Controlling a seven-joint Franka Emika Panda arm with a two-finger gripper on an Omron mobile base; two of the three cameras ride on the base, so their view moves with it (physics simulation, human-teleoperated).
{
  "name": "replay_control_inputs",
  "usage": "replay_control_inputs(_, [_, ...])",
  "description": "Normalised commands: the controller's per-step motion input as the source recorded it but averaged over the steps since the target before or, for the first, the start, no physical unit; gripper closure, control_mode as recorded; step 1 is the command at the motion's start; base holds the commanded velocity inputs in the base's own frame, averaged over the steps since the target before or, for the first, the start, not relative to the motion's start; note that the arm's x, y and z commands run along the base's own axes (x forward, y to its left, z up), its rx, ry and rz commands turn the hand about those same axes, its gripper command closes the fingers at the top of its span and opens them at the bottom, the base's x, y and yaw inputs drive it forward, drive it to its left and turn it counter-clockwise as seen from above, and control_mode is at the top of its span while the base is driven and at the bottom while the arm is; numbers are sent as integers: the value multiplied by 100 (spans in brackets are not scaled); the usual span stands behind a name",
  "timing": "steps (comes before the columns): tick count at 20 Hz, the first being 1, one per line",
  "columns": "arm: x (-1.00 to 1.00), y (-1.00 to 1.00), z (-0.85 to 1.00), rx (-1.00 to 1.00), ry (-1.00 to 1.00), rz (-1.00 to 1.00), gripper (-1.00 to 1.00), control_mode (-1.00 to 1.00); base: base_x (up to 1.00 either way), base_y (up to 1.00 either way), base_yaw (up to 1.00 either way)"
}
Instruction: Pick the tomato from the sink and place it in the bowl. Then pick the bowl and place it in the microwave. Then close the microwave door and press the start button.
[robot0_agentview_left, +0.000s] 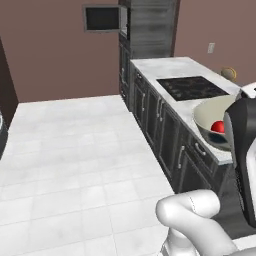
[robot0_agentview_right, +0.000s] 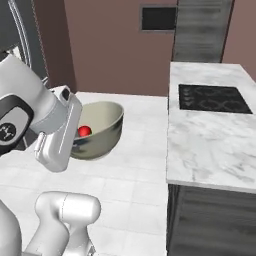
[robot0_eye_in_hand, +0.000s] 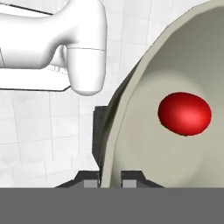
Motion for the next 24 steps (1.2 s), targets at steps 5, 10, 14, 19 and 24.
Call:
replay_control_inputs(5, [0,0,0,0,0,0,100,100,100,60,-2])
replay_control_inputs(10, [0,0,0,0,0,0,100,100,100,57,0])
replay_control_inputs(14, [0,0,0,0,0,0,100,100,100,32,0])
replay_control_inputs(19, [0,0,0,0,0,0,100,100,100,14,-1])
replay_control_inputs(24, [0,0,0,0,0,0,100,100,100,9,-3])
